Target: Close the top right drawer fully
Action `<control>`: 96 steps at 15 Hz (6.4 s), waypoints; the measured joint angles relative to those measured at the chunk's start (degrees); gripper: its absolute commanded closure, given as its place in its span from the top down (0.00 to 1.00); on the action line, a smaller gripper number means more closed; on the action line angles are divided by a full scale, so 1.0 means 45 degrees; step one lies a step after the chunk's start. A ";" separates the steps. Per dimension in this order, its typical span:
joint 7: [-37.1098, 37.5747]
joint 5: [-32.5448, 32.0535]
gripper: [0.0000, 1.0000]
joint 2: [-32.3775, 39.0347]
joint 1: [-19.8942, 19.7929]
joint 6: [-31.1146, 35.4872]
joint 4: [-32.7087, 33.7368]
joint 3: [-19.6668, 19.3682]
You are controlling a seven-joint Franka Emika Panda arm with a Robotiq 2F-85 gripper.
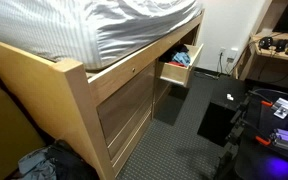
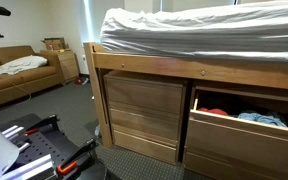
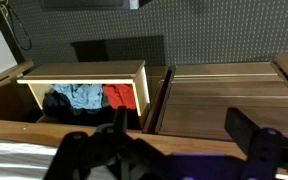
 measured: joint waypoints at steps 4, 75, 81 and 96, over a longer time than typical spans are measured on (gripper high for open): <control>0.0001 0.0000 1.00 0.0000 0.0000 0.0000 0.0000 0.0000; 1.8513 -0.6399 1.00 1.7503 -0.5166 1.5512 0.1953 -0.3760; 1.8504 -0.6046 1.00 1.7758 -0.5209 1.4984 0.2212 -0.3193; 1.3659 0.4247 1.00 2.3212 -0.3743 1.3226 0.6774 -0.2109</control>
